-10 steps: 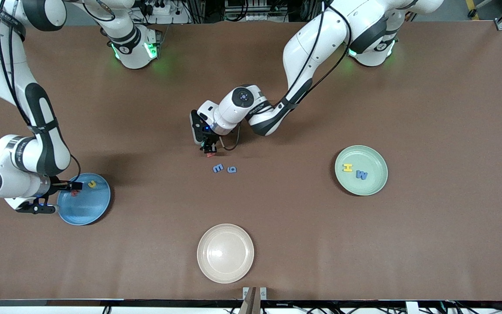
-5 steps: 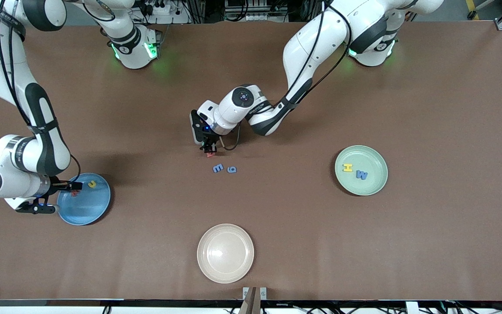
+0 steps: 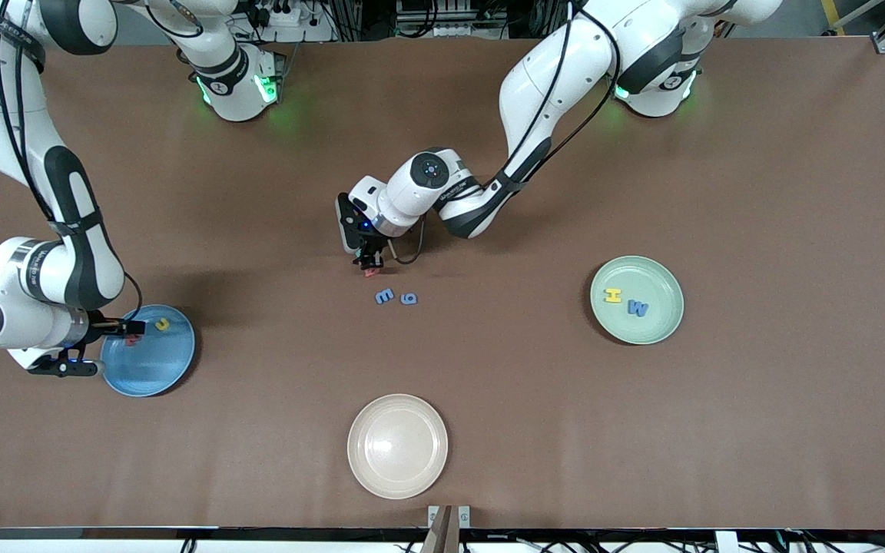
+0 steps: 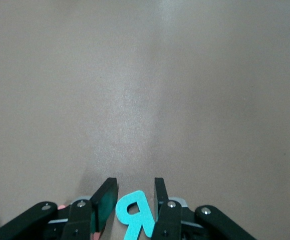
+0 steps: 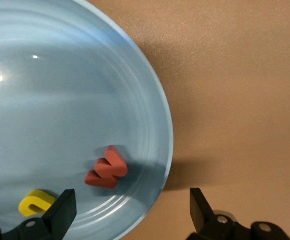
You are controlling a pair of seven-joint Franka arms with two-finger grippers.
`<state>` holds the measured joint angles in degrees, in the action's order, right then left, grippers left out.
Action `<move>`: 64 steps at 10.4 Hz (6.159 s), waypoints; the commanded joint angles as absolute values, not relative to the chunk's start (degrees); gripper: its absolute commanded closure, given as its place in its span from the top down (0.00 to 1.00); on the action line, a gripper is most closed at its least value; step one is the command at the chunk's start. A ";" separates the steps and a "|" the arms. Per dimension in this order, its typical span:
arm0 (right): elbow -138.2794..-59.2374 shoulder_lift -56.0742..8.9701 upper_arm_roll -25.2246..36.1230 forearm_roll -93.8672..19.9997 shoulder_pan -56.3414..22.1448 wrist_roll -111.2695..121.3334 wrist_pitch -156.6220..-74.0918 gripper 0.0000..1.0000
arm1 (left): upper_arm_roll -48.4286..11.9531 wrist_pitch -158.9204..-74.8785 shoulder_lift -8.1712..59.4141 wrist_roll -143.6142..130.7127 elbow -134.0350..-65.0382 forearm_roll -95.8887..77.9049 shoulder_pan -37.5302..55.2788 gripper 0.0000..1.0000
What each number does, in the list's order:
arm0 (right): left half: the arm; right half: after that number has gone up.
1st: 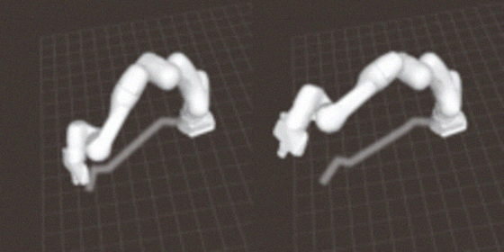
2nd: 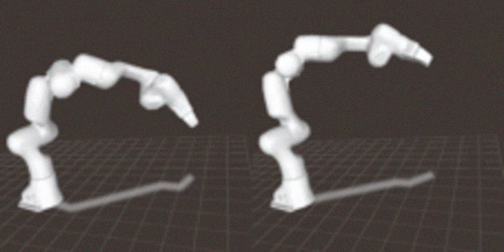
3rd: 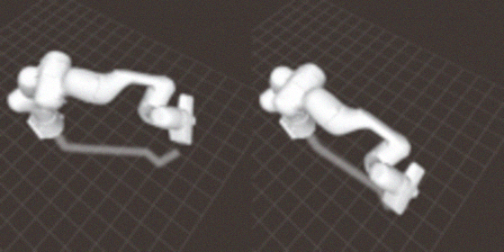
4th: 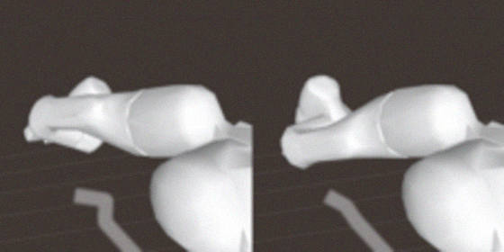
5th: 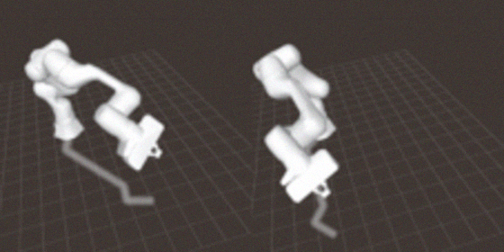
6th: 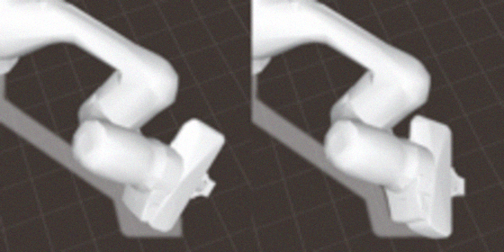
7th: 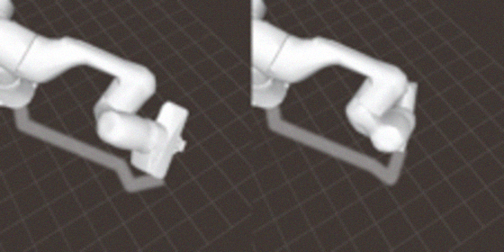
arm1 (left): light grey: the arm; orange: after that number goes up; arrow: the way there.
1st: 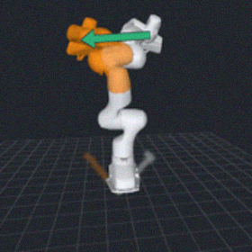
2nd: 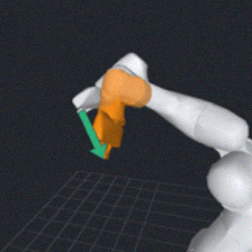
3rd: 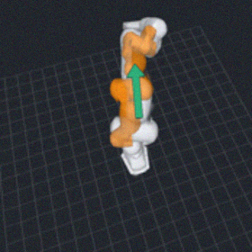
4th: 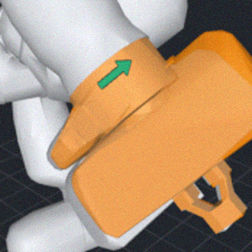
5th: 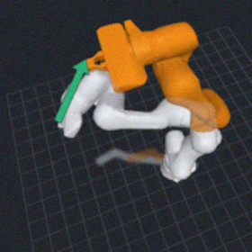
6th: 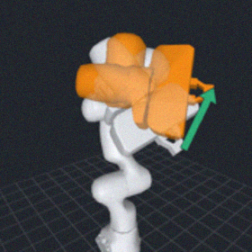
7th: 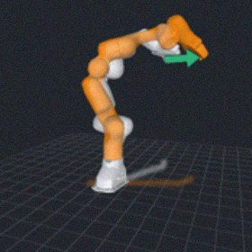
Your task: Sort upper and lower case letters into plates
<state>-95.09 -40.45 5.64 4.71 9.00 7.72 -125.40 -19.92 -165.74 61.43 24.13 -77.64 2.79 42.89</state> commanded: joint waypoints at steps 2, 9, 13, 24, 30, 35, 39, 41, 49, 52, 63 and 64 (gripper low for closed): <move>-94.31 -40.78 4.92 5.80 9.84 7.91 -125.24 1.00 | -18.98 -164.00 59.94 23.90 -85.16 1.58 40.96 0.40; -94.31 -40.78 4.92 5.98 9.85 7.91 -125.33 1.00 | -18.98 -164.27 59.68 24.08 -86.04 1.67 40.25 0.31; -94.22 -40.69 4.83 5.98 9.85 8.00 -125.33 1.00 | -18.98 -164.27 59.68 23.82 -85.87 1.76 40.34 0.22; -93.96 -38.15 2.91 3.79 9.14 7.12 -120.25 1.00 | -20.83 -146.90 47.39 11.78 -86.04 1.49 39.64 0.16; -93.87 -33.84 -11.73 -0.97 8.96 -3.32 -119.27 1.00 | -20.74 -117.82 35.44 22.63 -86.57 2.64 24.47 0.15; -95.01 -33.93 -22.15 0.52 -3.47 -10.60 -124.80 1.00 | -20.65 -115.22 31.12 50.43 -94.81 3.77 2.85 0.14; -107.64 -33.04 -22.15 2.02 -9.31 -14.33 -139.70 1.00 | -20.83 -126.88 20.24 50.19 -117.36 6.50 -4.21 0.13; -107.84 -34.18 -19.79 3.24 -12.64 -15.72 -140.97 1.00 | -20.74 -133.21 17.94 50.19 -124.51 6.59 -5.80 0.13; -103.54 -38.05 -8.70 3.78 -25.49 -17.67 -141.59 1.00 | -22.40 -136.41 18.28 44.24 -124.64 6.59 -8.54 1.00; -102.74 -38.93 -8.70 3.78 -25.66 -17.58 -142.82 1.00 | -29.86 -136.06 18.72 28.00 -121.65 6.68 -7.56 1.00; -102.13 -39.99 -8.26 8.61 -26.19 -19.85 -145.37 0.00 | -30.15 -136.05 33.03 -2.59 -103.20 8.70 10.44 1.00; -102.13 -39.90 -8.26 8.70 -26.19 -20.56 -145.28 0.00 | -30.06 -136.14 34.26 -6.12 -101.18 8.70 13.07 1.00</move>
